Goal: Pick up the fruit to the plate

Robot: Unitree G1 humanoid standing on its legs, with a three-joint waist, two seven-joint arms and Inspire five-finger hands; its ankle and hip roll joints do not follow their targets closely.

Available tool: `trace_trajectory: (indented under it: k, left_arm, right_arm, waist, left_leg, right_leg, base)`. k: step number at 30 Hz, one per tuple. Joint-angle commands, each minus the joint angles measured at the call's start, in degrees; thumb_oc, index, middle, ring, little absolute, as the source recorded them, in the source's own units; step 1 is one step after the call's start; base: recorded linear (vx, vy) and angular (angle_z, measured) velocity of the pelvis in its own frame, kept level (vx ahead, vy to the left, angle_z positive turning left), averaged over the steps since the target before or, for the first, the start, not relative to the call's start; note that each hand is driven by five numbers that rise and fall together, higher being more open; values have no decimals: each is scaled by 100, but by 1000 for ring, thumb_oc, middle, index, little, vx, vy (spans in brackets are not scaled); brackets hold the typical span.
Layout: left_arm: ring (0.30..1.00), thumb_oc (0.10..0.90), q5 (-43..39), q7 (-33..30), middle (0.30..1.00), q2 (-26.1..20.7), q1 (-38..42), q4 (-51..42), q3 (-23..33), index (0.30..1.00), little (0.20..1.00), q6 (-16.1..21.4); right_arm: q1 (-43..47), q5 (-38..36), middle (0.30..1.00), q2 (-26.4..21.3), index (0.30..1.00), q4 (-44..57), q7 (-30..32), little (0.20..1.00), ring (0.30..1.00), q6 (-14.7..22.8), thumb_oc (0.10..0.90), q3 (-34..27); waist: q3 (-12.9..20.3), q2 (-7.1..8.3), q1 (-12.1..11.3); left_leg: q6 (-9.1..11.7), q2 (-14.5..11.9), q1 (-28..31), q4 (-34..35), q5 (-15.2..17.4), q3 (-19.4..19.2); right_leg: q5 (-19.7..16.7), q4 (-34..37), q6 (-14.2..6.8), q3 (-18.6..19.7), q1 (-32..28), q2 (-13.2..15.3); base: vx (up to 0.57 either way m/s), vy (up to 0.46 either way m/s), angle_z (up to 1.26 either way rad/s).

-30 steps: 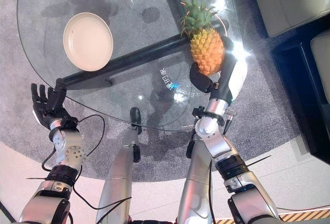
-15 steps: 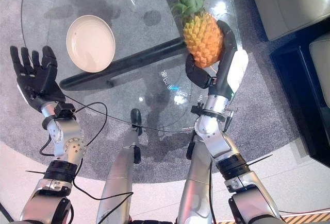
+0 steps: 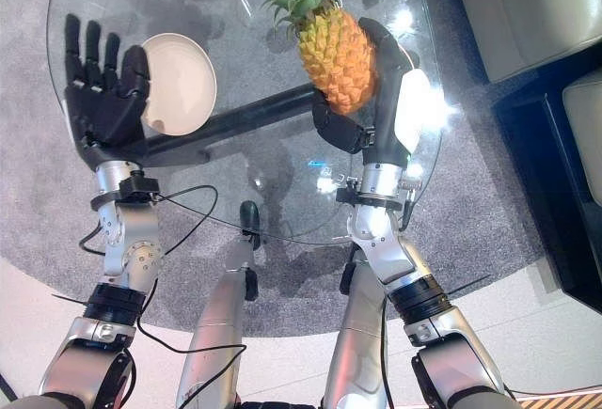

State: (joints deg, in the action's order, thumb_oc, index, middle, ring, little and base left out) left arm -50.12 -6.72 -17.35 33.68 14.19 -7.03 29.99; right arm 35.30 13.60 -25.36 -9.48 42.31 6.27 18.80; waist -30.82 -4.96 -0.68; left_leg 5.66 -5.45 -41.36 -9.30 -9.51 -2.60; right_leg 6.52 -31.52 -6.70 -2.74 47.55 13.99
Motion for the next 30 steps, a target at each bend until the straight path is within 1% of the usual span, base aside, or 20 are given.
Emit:
trace_trajectory:
  k: [1, 4, 8, 9, 10, 13, 15, 18, 19, 24, 25, 26, 30]
  left_arm:
    - [900, 800, -43, 521, 900, -195, 748, -665, 6, 900, 900, 179]
    - [900, 800, -242, 710, 900, -171, 895, -694, -142, 900, 900, -38]
    - [900, 800, -417, 882, 900, -112, 989, -673, -278, 900, 900, -297]
    - [900, 800, -427, 885, 900, -119, 1021, -678, -282, 900, 900, -311]
    - [900, 800, -463, 901, 900, -101, 1039, -682, -329, 900, 900, -400]
    - [900, 800, -569, 991, 900, -73, 1113, -661, -386, 900, 900, -518]
    - [900, 800, -621, 1038, 900, -40, 1117, -678, -418, 900, 900, -613]
    - [900, 800, -870, 1259, 900, -16, 1197, -688, -482, 900, 900, -878]
    - [900, 800, -948, 1323, 900, -5, 1194, -700, -512, 900, 900, -937]
    - [900, 800, -1218, 1470, 900, 87, 1246, -789, -638, 900, 900, -1296]
    - [900, 800, -1229, 1474, 900, 90, 1252, -788, -639, 900, 900, -1304]
    - [900, 800, -1351, 1517, 900, 116, 1259, -795, -662, 900, 900, -1391]
    - [900, 800, -1465, 1588, 900, 150, 1284, -779, -700, 900, 900, -1442]
  right_arm:
    - [855, 468, 300, 52, 300, 1128, 38, 200, 300, 751, 100, -43]
    - [970, 443, 300, 67, 300, 1198, -9, 200, 300, 699, 100, 10]
    - [1012, 406, 300, 101, 300, 1255, -65, 200, 300, 687, 100, 54]
    - [1042, 401, 300, 94, 300, 1262, -71, 200, 300, 682, 100, 55]
    - [1041, 372, 300, 90, 300, 1292, -104, 200, 300, 671, 100, 74]
    - [1106, 358, 300, 104, 300, 1335, -184, 200, 300, 678, 100, 127]
    - [1116, 374, 300, 131, 300, 1340, -208, 200, 300, 665, 100, 163]
    - [1200, 331, 300, 122, 300, 1409, -306, 200, 300, 628, 100, 236]
    - [1185, 311, 300, 127, 300, 1418, -335, 200, 300, 631, 100, 252]
    - [1229, 327, 300, 184, 300, 1451, -450, 200, 300, 624, 100, 362]
    - [1233, 327, 300, 187, 300, 1452, -456, 200, 300, 624, 100, 364]
    - [1263, 319, 300, 187, 300, 1466, -489, 200, 300, 613, 100, 401]
    - [1327, 290, 300, 191, 300, 1497, -565, 200, 300, 537, 100, 476]
  waist:
    - [103, -40, 93]
    - [103, -13, 111]
    - [103, 7, 147]
    - [103, 5, 146]
    - [103, 12, 154]
    - [103, 11, 163]
    - [103, 8, 165]
    - [103, 6, 172]
    - [103, 6, 178]
    - [103, 10, 183]
    - [103, 10, 184]
    - [103, 9, 184]
    - [103, 4, 180]
  left_leg:
    - [-138, 143, 72, -510, 691, -136]
    - [-145, 131, 68, -474, 652, -149]
    - [-147, 131, 118, -478, 699, -172]
    - [-152, 131, 80, -464, 655, -172]
    - [-148, 138, 125, -475, 700, -177]
    - [-151, 136, 97, -450, 659, -190]
    - [-147, 142, 140, -457, 703, -193]
    - [-152, 139, 104, -441, 657, -208]
    - [-150, 143, 151, -448, 701, -212]
    - [-155, 147, 160, -442, 706, -226]
    - [-156, 147, 160, -441, 706, -226]
    - [-155, 148, 149, -444, 704, -229]
    - [-158, 152, 147, -434, 699, -231]
  right_leg:
    - [-544, 955, 39, -329, -416, -73]
    - [-615, 1025, 35, -330, -419, -86]
    - [-585, 1035, 24, -322, -466, -91]
    - [-634, 1060, 29, -321, -432, -97]
    - [-594, 1051, 20, -325, -476, -86]
    - [-651, 1101, 22, -329, -452, -81]
    - [-606, 1080, 14, -330, -485, -74]
    - [-659, 1107, 16, -333, -451, -71]
    - [-612, 1089, 10, -332, -491, -63]
    - [-633, 1128, 0, -351, -514, -43]
    - [-633, 1128, -1, -350, -513, -43]
    - [-638, 1131, -2, -350, -504, -37]
    - [-646, 1143, 2, -354, -496, -36]
  base:
    - [0, 0, 0]
    - [-5, -3, -4]
    - [5, 2, -3]
    - [0, 0, 0]
    - [0, 0, 0]
    - [0, 0, 0]
    - [0, 0, 0]
    - [0, 0, 0]
    - [0, 0, 0]
    - [0, 0, 0]
    - [0, 0, 0]
    - [0, 0, 0]
    - [0, 0, 0]
